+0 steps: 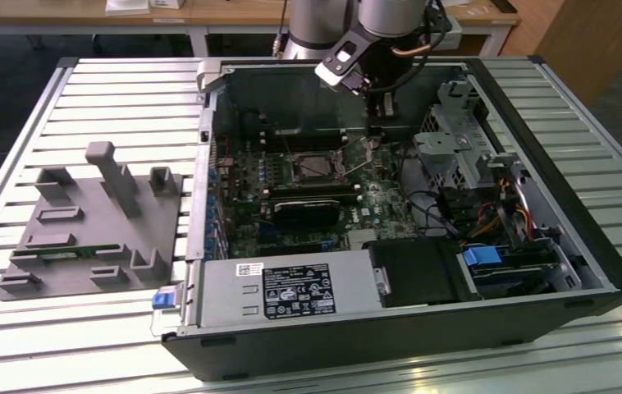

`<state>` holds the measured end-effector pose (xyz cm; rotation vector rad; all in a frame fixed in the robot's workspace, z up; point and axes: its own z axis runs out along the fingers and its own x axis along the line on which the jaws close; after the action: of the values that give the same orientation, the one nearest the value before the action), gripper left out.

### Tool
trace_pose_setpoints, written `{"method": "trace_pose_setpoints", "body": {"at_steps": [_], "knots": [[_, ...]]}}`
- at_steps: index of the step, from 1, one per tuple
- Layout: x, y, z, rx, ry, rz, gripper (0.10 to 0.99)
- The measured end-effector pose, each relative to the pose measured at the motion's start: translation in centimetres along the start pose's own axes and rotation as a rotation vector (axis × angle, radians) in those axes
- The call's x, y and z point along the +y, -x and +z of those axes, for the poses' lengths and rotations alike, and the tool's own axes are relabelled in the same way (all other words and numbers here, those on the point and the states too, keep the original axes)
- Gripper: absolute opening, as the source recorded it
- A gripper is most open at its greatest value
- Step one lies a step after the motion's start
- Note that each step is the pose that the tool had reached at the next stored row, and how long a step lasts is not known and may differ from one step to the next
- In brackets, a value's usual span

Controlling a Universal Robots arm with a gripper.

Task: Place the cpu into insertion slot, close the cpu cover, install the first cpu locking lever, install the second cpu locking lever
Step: 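Close the cpu cover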

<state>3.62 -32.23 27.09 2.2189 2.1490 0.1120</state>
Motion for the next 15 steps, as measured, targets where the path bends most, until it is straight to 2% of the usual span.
{"method": "trace_pose_setpoints", "body": {"at_steps": [4,11,15], "knots": [[0.66,-0.03,0.07,-0.0003,-0.001,0.0,0.106],[1.05,-0.04,0.53,-0.0002,-0.002,0.0,0.106],[1.4,-0.05,0.96,-0.0004,-0.007,0.0,0.106]]}}
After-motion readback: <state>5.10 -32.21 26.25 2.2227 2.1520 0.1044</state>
